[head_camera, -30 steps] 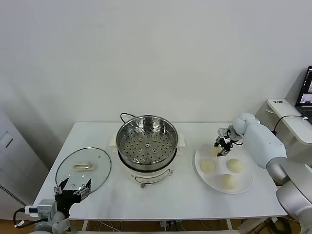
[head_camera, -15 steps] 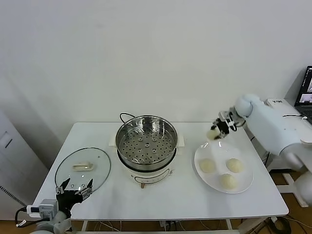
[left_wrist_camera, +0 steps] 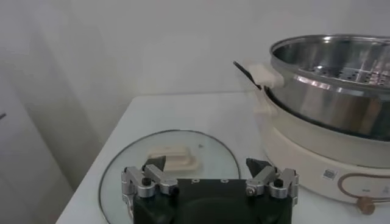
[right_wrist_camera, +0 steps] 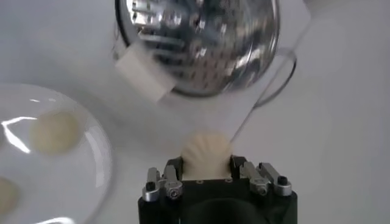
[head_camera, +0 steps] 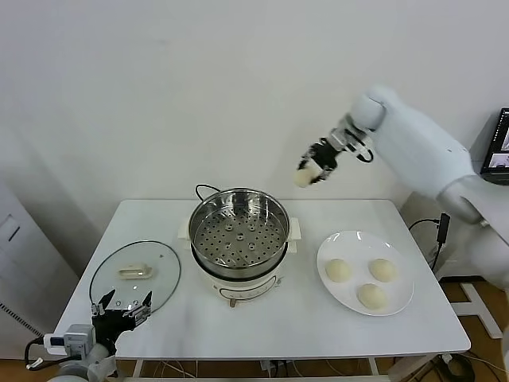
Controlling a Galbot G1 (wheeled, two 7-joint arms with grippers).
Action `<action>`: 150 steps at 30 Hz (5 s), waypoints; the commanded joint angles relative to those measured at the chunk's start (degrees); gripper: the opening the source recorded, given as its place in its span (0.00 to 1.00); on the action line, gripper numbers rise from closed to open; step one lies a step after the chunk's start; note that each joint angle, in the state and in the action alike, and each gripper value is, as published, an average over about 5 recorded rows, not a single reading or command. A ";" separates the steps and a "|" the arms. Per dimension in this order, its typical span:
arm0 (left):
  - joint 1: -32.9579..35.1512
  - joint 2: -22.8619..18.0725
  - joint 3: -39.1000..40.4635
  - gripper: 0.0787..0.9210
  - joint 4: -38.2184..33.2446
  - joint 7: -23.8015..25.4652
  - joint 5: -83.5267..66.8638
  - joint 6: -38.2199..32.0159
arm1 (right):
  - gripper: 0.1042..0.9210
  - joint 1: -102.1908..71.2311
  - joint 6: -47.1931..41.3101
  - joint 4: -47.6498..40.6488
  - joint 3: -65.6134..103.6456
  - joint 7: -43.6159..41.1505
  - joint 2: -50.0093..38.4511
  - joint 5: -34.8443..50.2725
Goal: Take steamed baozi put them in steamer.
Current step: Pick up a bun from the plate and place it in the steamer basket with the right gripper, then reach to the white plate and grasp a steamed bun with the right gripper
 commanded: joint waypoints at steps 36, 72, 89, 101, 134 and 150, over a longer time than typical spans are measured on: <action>1.41 -0.27 -0.49 0.88 -1.13 0.04 -0.03 -0.57 | 0.46 -14.50 10.00 1.90 6.34 7.72 15.44 -37.66; 1.91 -0.45 -0.87 0.88 -2.21 0.01 -0.13 -0.50 | 0.88 5.81 -10.17 5.72 -12.77 -2.45 -1.73 8.91; 2.30 -0.61 -1.12 0.88 -2.88 0.02 -0.14 -0.45 | 0.88 7.26 -35.08 17.58 -32.72 -3.46 -20.46 30.04; 3.18 -0.92 -1.50 0.88 -3.06 0.20 -0.18 -0.92 | 0.88 -0.23 -37.58 18.30 -32.04 0.75 -23.06 27.75; 4.15 -1.17 -1.76 0.88 -3.91 0.40 -0.17 -0.98 | 0.88 -17.94 -37.40 9.20 -19.17 9.14 -19.50 13.60; 4.69 -1.52 -1.80 0.88 -4.20 0.35 -0.08 -0.91 | 0.58 -19.99 -37.37 7.61 -15.91 9.45 -18.40 9.97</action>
